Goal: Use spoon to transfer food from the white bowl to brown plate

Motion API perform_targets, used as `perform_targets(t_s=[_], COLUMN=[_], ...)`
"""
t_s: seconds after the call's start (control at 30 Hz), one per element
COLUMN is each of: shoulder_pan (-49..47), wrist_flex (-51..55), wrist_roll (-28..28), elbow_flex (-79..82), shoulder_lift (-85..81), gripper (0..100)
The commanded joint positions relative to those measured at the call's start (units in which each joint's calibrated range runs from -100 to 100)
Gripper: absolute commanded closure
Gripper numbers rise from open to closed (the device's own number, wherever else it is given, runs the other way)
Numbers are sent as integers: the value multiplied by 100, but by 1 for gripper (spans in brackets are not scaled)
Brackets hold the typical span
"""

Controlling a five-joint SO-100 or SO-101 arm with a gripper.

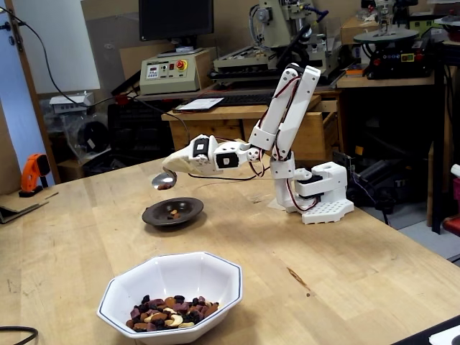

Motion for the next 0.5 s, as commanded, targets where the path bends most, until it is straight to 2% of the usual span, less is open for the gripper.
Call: perform_targets(t_s=[0.0,0.33,0.47], shoulder_pan=[-28,-36,-310], wrist_flex=[-17,-17,-17], wrist_roll=[259,620,659], elbow_flex=[53,53,53], shoulder_lift=[-15,36,36], gripper=[96,96,96])
